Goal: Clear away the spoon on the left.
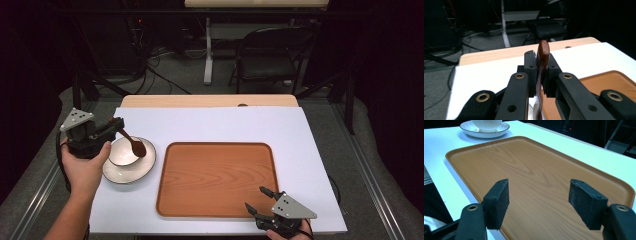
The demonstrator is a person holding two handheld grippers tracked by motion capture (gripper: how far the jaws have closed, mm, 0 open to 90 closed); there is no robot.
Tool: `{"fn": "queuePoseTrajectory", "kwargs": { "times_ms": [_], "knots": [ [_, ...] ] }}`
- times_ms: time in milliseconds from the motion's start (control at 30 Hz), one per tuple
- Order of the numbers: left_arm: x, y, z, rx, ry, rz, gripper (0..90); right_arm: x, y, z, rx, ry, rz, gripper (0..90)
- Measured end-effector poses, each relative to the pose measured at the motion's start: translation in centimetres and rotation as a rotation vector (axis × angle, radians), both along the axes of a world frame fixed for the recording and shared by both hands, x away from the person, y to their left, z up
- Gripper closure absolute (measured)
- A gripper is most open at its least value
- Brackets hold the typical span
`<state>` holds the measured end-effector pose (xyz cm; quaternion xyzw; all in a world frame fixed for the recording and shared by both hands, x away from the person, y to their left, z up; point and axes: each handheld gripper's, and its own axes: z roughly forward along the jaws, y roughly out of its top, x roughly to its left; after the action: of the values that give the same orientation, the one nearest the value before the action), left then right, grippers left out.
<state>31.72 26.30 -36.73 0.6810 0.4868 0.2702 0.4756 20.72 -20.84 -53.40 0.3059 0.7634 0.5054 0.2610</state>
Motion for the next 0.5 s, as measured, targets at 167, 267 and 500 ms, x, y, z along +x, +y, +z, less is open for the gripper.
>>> {"fn": "queuePoseTrajectory", "kwargs": {
  "times_ms": [167,267,500],
  "knots": [
    [0.0,-1.0,-0.1,-0.008,0.026,-0.068,83.7,0.0,0.0,0.0,0.0,-0.001,0.0,32.7],
    [0.0,-1.6,-0.2,-0.006,0.048,-0.115,83.7,0.0,0.0,0.0,0.0,-0.002,-0.001,32.7],
    [0.1,-3.6,-1.1,0.017,0.102,-0.21,83.7,0.0,-0.1,0.1,0.003,-0.003,-0.003,32.7]
  ]
}}
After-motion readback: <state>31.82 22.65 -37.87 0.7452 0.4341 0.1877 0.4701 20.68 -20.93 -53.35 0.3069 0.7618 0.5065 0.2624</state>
